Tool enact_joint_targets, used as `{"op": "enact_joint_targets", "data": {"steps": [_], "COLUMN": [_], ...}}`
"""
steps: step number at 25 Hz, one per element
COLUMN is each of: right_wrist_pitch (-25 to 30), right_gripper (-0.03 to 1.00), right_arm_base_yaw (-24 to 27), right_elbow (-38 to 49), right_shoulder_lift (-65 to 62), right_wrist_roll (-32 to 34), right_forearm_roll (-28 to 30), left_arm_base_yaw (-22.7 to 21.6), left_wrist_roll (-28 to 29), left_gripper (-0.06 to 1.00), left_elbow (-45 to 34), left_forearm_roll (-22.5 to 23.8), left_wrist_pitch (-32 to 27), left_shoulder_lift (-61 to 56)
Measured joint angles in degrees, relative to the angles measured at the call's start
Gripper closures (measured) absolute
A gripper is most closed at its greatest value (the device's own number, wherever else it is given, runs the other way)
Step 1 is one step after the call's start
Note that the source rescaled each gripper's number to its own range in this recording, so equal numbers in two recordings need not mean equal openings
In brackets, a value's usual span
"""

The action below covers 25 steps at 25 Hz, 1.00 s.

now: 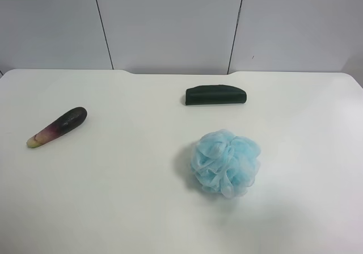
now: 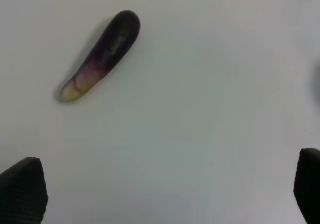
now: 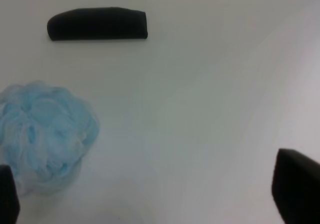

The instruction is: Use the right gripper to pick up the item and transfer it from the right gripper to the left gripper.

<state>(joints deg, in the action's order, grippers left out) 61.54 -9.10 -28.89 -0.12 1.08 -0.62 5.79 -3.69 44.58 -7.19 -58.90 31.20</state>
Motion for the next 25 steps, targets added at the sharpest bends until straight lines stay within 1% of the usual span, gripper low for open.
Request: {"op": "enact_joint_targets", "data": {"steps": [5, 10, 13, 16, 19, 25], "right_wrist_pitch": [0.0, 0.0, 0.0, 0.0, 0.0, 0.0], "right_gripper": [-0.03, -0.03, -0.03, -0.03, -0.03, -0.03], "right_arm_base_yaw": [0.0, 0.0, 0.0, 0.0, 0.0, 0.0], "right_elbow": [0.0, 0.0, 0.0, 0.0, 0.0, 0.0], "right_shoulder_lift": [0.0, 0.0, 0.0, 0.0, 0.0, 0.0], "right_wrist_roll": [0.0, 0.0, 0.0, 0.0, 0.0, 0.0], "right_forearm_roll": [0.0, 0.0, 0.0, 0.0, 0.0, 0.0], "left_arm_base_yaw": [0.0, 0.0, 0.0, 0.0, 0.0, 0.0], "left_wrist_roll": [0.19, 0.25, 0.71, 2.23, 3.69, 3.69], "left_gripper": [-0.06, -0.06, -0.06, -0.06, -0.06, -0.06], "left_elbow": [0.0, 0.0, -1.33, -5.09, -8.73, -12.78], "left_forearm_roll": [0.16, 0.22, 1.12, 2.57, 2.94, 4.33], "left_wrist_pitch": [-6.39, -10.04, -10.26, -10.55, -10.67, -9.93], "left_shoulder_lift": [-5.71, -9.64, -12.8, -17.35, -22.12, -26.92]}}
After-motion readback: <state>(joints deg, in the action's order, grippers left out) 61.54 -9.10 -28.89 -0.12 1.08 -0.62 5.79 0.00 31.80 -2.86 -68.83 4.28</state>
